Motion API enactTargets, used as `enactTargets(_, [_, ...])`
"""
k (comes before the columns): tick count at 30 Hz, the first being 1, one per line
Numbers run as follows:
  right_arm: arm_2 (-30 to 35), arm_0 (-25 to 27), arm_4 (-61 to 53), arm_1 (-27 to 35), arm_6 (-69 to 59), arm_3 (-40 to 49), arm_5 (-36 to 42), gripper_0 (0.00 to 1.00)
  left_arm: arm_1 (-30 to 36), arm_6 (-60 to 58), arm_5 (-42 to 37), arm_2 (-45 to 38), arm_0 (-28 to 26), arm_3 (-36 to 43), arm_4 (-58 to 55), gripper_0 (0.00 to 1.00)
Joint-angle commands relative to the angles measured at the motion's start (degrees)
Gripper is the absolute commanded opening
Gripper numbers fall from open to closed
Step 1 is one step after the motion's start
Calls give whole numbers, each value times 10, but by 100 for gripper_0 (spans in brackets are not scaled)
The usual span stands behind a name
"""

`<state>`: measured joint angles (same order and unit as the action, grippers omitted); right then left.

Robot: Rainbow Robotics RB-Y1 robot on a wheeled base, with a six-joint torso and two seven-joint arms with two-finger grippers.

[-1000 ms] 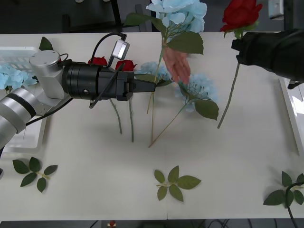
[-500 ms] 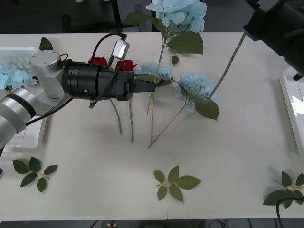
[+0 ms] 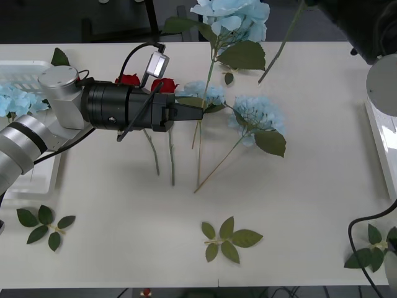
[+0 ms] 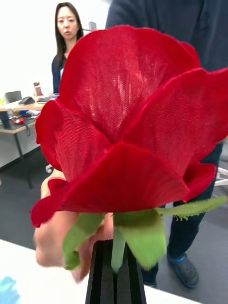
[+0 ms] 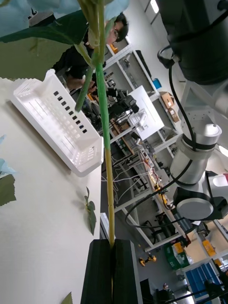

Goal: Place the red flowers into the right box and the blue flowers into the left box. If a person shows an open palm, hand one flower to the person first, then continue sorting.

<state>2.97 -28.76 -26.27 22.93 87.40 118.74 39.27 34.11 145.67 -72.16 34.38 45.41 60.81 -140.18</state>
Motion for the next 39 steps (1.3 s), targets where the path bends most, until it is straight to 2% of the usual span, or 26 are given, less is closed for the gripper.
enactTargets(1, [8,-22,2,-12,-29,4,5,0,0,-1,0,-12,2,12,-9,0])
enactTargets(28, [8,-20,-6,-12,-35,4,6,0,0,-1,-1,-12,2,12,-10,0])
enactTargets(29, [8,-19,-6,-11,-32,4,7,9,0,0,-1,-12,2,12,-10,0])
enactTargets(30, [8,-18,-7,-12,-31,4,10,25,0,0,-1,-12,2,12,-10,0])
enactTargets(31, [10,-18,-8,-11,-30,5,16,35,0,-1,-1,-12,2,12,-9,0])
enactTargets(32, [13,-18,-8,-11,-28,11,27,50,0,-1,-1,-12,2,12,-9,0])
enactTargets(33, [16,-18,-9,-11,-27,16,36,58,0,0,-1,-12,2,12,-9,0])
enactTargets(36, [28,-17,-11,-10,-27,42,85,78,0,0,-1,-12,2,12,-10,0])
enactTargets(39, [41,-9,-19,-5,-28,76,141,84,0,0,-1,-12,2,12,-9,0])
